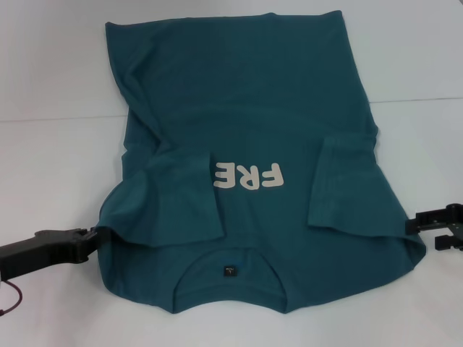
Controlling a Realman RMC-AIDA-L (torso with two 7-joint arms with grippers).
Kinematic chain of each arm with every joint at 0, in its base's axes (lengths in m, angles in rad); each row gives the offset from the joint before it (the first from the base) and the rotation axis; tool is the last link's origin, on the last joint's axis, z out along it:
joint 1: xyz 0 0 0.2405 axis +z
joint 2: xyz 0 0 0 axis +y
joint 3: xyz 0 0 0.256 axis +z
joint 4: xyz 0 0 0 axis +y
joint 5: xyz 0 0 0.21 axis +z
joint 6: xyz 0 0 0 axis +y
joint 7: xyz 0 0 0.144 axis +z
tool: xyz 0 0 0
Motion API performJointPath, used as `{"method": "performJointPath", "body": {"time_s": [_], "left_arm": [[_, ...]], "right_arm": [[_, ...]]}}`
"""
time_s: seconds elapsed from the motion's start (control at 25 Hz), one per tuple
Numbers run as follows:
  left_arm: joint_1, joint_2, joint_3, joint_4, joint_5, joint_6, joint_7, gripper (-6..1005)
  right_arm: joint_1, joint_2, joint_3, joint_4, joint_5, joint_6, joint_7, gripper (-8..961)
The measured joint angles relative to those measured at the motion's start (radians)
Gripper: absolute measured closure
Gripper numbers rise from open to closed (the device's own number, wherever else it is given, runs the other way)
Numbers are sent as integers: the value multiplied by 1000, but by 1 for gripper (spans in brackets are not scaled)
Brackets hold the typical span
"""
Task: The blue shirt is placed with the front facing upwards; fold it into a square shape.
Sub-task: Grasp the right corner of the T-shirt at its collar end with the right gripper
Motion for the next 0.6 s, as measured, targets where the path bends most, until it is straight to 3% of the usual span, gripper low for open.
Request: {"method": "performJointPath", "body": {"time_s": [0.6], "left_arm": [[3, 0, 1, 0, -1, 1, 7, 971]], "right_arm": [[16, 23, -10, 27, -1, 43, -2, 110]]}}
